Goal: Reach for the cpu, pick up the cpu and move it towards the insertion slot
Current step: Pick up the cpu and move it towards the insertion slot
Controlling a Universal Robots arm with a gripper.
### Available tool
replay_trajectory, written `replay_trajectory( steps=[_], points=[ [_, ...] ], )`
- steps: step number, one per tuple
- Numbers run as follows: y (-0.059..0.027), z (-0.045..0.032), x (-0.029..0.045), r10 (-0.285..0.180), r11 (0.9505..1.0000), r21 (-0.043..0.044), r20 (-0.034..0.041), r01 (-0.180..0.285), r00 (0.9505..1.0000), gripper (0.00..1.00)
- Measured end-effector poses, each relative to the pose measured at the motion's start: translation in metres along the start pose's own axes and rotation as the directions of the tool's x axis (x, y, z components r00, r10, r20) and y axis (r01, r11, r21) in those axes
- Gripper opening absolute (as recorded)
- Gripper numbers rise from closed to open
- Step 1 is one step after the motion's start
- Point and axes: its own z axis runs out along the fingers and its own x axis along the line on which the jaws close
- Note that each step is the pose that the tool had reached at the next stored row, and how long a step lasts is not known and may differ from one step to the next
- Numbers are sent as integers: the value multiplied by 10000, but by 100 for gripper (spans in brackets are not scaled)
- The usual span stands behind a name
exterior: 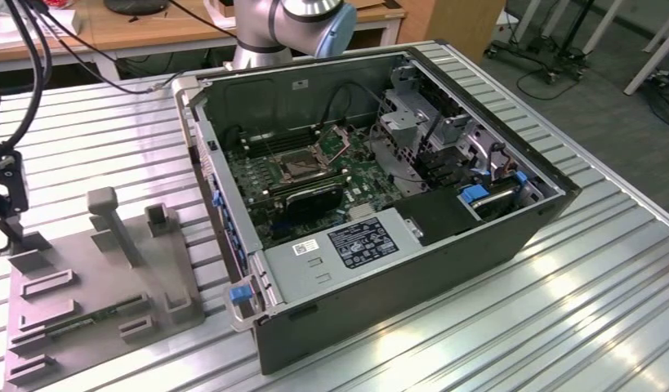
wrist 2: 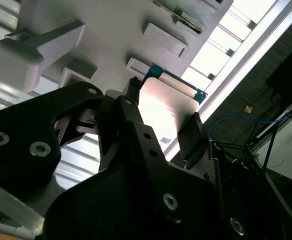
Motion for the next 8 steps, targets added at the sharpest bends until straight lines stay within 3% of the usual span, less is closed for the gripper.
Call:
replay_trajectory(
  steps=[8],
  points=[
    [3,-56,0,0,10000,0,0,0,10000,54]
  ],
)
